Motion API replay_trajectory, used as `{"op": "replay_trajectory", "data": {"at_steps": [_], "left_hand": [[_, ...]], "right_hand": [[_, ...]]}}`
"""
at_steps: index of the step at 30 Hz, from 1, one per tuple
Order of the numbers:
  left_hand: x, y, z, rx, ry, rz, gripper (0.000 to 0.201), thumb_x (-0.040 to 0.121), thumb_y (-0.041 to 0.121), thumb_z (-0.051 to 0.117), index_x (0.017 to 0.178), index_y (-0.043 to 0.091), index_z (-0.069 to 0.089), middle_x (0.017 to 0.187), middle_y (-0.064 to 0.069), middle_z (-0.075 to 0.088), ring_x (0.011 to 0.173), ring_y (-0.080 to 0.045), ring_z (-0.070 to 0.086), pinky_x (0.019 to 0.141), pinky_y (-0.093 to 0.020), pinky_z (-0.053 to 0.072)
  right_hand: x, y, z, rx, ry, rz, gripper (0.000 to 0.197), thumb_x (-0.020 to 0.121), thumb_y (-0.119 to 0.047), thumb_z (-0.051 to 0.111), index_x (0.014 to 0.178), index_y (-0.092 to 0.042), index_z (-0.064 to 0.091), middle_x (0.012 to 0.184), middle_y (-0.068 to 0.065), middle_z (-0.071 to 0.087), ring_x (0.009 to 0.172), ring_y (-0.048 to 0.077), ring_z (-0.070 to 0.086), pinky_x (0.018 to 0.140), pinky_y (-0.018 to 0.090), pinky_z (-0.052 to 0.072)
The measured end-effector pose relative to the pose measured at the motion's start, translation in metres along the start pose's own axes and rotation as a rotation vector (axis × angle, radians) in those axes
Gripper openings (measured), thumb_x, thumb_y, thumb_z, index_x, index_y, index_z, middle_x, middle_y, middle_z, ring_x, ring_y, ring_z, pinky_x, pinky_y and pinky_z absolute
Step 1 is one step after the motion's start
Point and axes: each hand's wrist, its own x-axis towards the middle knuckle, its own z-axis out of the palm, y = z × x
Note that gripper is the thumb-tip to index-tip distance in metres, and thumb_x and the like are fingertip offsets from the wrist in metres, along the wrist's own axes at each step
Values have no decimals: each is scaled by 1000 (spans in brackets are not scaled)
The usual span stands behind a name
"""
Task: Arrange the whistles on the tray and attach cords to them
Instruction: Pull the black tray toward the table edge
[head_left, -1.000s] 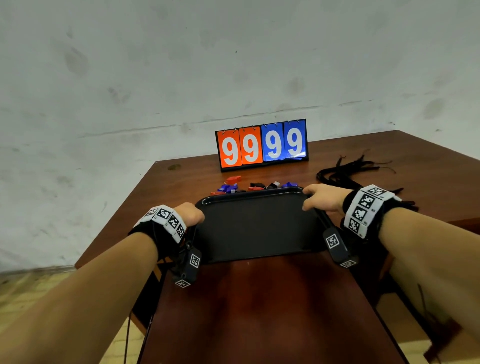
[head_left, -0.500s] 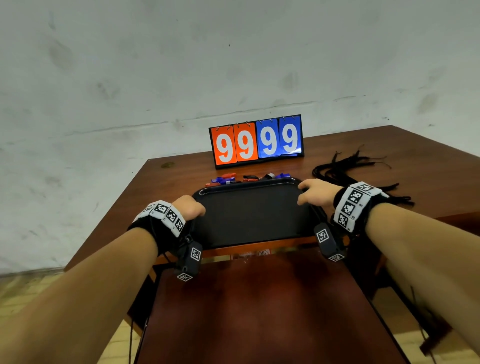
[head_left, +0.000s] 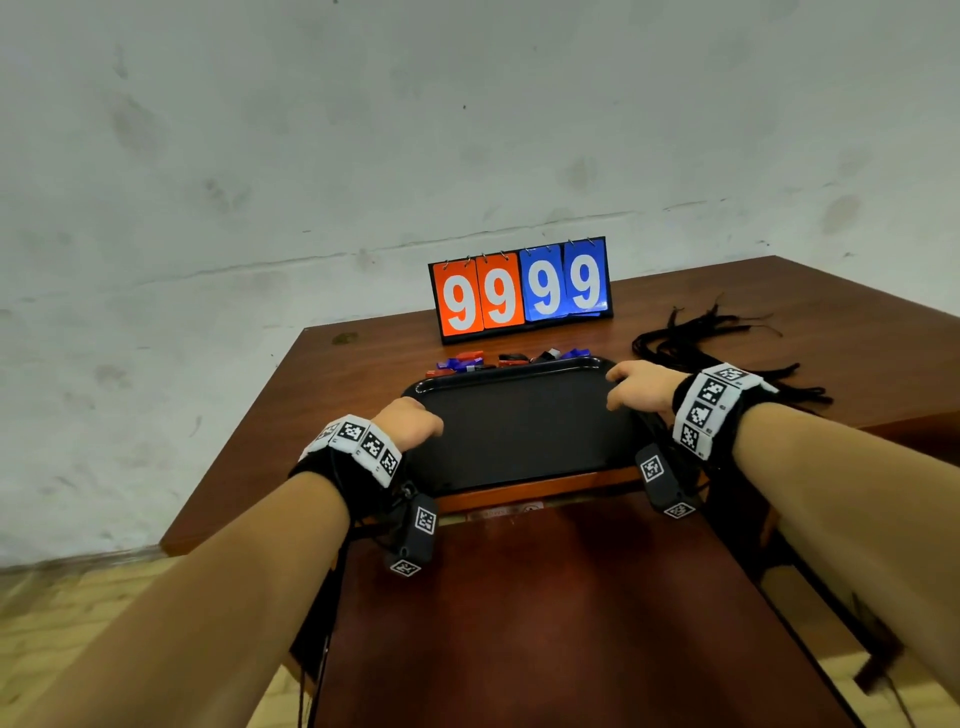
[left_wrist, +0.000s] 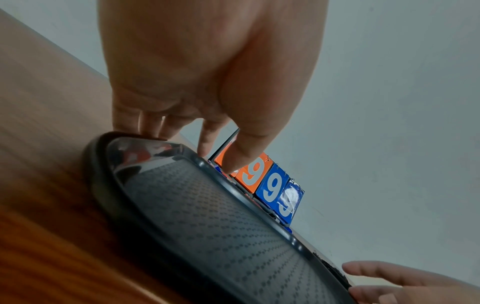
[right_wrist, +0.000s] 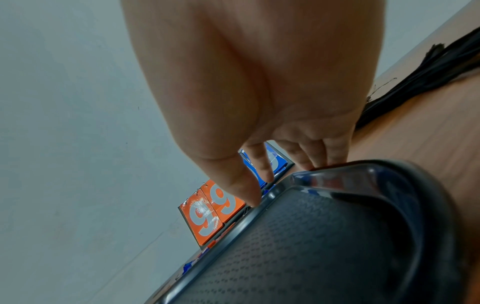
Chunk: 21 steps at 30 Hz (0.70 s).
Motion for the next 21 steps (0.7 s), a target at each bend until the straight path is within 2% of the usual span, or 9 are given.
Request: {"op": "replay_trajectory", "data": {"at_steps": [3,5,7,9,10,14,18,19,21], "left_hand": [[3,-5,0,-4,7,15,28,86,12,63,69,22,43,77,4,44,86,-19,47,84,-31,37],[5,-8,-3,6,-1,16,22,87,12,63,73,20,48,85,0,49,94,-22,47,85,-31,38],[6,-8,-8,25,-15,28,7,88,12,62,90,14,56,100,-5,51,97,-21,48,87,-31,39],[7,-7,-12,50,-31,41,27,88,14,63,114,10,58,107,-6,49,98,-21,48,89,-32,40],[8,-7,-13,71,-35,42,32,88,15,63,119,10,56,108,-6,49,98,-21,48,88,-32,40],[19,-3,-20,155,-39,30,29,88,21,63,114,15,51,106,-3,48,96,-20,47,82,-29,37],[39,0,-21,103,32,31,14,84,17,64,82,18,50,80,3,47,77,-15,49,78,-29,39],[46,0,-22,89,66,43,14,84,15,64,79,18,52,79,3,48,76,-15,50,78,-30,41],[59,1,-25,78,105,67,5,84,11,63,86,15,61,86,-1,57,85,-18,56,82,-33,47]], "right_hand": [[0,-3,3,-6,0,2,62,86,-15,68,143,-10,44,146,11,44,133,28,44,105,34,38],[0,-6,4,-16,-5,6,63,85,-15,68,143,-11,44,146,11,44,133,28,44,107,34,38],[1,-7,3,-25,-16,4,63,85,-16,69,143,-11,44,147,10,44,133,28,44,108,35,38],[0,-9,1,-33,-31,2,62,86,-17,68,143,-10,45,146,11,45,132,28,44,107,35,39],[0,-10,0,-33,-35,6,61,86,-17,68,142,-10,46,145,11,46,131,28,45,106,35,39],[5,-22,2,-24,-3,-48,56,87,-13,67,139,-9,49,139,12,51,125,27,50,100,33,42],[18,-50,9,-49,-13,-191,50,89,-11,62,138,-9,50,139,10,51,120,24,52,96,30,42],[24,-58,11,-52,-26,-221,46,91,-10,60,136,-9,52,137,10,52,116,23,54,94,31,44],[39,-72,18,-45,-74,-247,42,92,-9,57,134,-9,54,124,10,58,100,22,58,85,33,51]]}}
